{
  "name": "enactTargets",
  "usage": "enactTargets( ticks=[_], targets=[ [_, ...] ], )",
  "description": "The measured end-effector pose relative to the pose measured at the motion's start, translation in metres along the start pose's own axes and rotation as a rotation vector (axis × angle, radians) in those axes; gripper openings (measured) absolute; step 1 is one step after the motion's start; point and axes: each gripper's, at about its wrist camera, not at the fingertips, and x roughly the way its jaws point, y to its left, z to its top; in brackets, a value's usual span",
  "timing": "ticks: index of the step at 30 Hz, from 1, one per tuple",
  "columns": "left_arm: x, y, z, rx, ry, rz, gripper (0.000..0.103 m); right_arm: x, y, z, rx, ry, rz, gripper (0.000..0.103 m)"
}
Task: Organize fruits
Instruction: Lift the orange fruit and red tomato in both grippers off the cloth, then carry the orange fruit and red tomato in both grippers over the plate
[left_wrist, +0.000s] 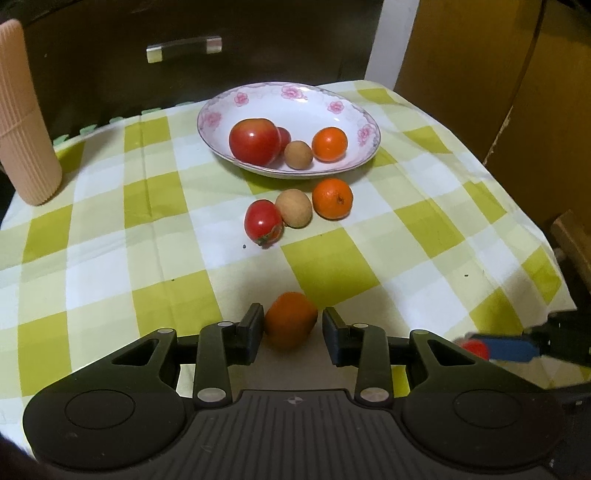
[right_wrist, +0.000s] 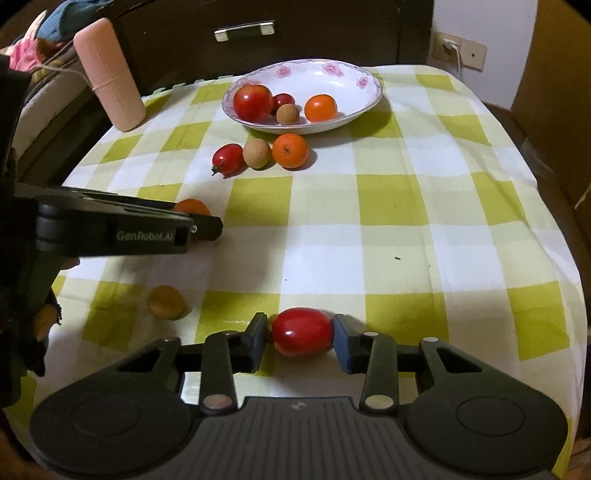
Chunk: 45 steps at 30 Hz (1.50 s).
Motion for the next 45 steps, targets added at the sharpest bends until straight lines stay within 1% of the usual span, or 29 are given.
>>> enactTargets(
  ticks=[2, 4, 7, 14, 22, 32, 41, 45],
  targets=[
    [0.0, 0.001, 0.0, -0.003, -0.002, 0.004, 0.043, 0.001, -0.001, 0.002, 0.003, -0.002, 0.008, 0.036],
    [0.0, 0.001, 0.0, -0.008, -0.003, 0.007, 0.039, 0.002, -0.001, 0.004, 0.008, -0.003, 0.014, 0.036],
    [-0.002, -0.001, -0.002, 0.002, -0.006, 0.031, 0.037, 0.002, 0.0, 0.007, 0.018, -0.011, 0.017, 0.036],
    [-0.004, 0.001, 0.0, -0.015, -0.004, 0.028, 0.037, 0.003, -0.004, 0.022, 0.047, -0.047, 0.02, 0.036],
    [-0.011, 0.005, 0.005, -0.05, -0.029, 0.031, 0.037, 0.007, -0.01, 0.039, 0.086, -0.086, 0.021, 0.036],
    [-0.015, 0.004, 0.021, -0.077, -0.072, 0.013, 0.037, 0.007, -0.009, 0.057, 0.109, -0.138, 0.04, 0.036],
    [-0.011, 0.007, 0.034, -0.088, -0.093, 0.003, 0.037, 0.01, -0.012, 0.068, 0.133, -0.157, 0.055, 0.036],
    [-0.01, 0.008, 0.041, -0.089, -0.103, 0.007, 0.036, 0.012, -0.015, 0.074, 0.146, -0.167, 0.056, 0.036]
  ],
)
